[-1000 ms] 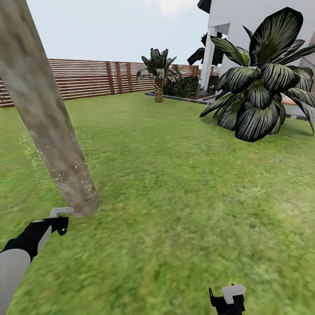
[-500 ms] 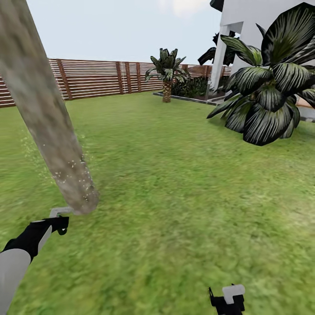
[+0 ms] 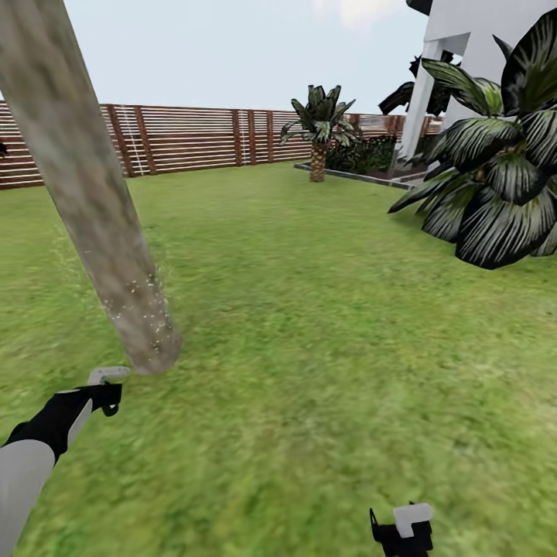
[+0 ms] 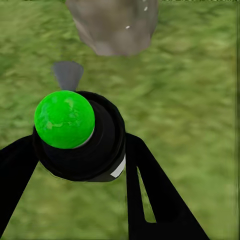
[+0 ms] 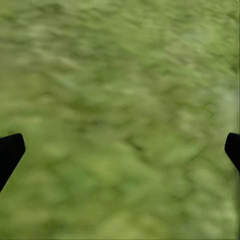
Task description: In the garden, pick up the pesticide atomizer on the floor and spray pesticide onto both trees until each tree trunk is fully covered.
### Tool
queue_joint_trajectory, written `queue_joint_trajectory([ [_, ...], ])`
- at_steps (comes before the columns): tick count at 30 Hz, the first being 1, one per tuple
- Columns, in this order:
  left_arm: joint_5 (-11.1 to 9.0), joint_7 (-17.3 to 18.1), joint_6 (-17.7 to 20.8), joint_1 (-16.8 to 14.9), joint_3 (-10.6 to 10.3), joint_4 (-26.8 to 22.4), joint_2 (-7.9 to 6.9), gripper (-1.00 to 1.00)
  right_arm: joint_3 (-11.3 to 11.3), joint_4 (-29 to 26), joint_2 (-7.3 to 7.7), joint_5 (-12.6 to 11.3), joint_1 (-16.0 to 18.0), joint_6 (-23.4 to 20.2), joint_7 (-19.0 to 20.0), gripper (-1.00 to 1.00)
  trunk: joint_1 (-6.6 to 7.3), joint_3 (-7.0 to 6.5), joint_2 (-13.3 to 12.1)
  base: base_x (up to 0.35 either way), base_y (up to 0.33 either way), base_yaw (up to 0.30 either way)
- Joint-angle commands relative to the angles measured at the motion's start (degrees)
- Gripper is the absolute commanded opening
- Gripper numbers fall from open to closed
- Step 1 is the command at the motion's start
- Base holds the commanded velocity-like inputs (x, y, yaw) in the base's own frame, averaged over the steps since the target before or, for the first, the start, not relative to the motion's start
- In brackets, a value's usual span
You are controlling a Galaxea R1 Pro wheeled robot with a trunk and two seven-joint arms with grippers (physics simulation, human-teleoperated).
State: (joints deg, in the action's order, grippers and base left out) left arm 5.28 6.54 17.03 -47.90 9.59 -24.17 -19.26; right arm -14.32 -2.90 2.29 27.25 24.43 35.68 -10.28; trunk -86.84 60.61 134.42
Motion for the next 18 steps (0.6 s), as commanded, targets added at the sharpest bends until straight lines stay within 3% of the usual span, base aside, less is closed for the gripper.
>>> queue_joint_trajectory([
  [1, 0.12, -0.02, 0.03, 0.00, 0.00, 0.00, -0.04, -1.00, 0.00, 0.00, 0.00, 0.00, 0.00, 0.00, 0.00, 1.00, 0.00, 0.00, 0.00, 0.229, -0.203, 0.012],
  [8, 0.34, 0.04, 0.88, 0.00, 0.08, 0.00, -0.25, -1.00, 0.00, 0.00, 0.00, 0.00, 0.00, 0.00, 0.00, 1.00, 0.00, 0.00, 0.00, 0.291, -0.110, 0.021],
  [14, 0.35, -1.29, 1.14, 0.00, 0.02, 0.05, -0.32, -1.00, 0.00, 0.00, 0.00, 0.00, 0.00, 0.00, 0.00, 1.00, 0.00, 0.00, 0.00, 0.336, -0.003, 0.244],
  [18, 0.59, -1.45, 1.17, 0.01, -0.49, 0.01, -0.26, -1.00, 0.00, 0.00, 0.00, 0.00, 0.00, 0.00, 0.00, 1.00, 0.00, 0.00, 0.00, 0.100, 0.000, 0.276],
])
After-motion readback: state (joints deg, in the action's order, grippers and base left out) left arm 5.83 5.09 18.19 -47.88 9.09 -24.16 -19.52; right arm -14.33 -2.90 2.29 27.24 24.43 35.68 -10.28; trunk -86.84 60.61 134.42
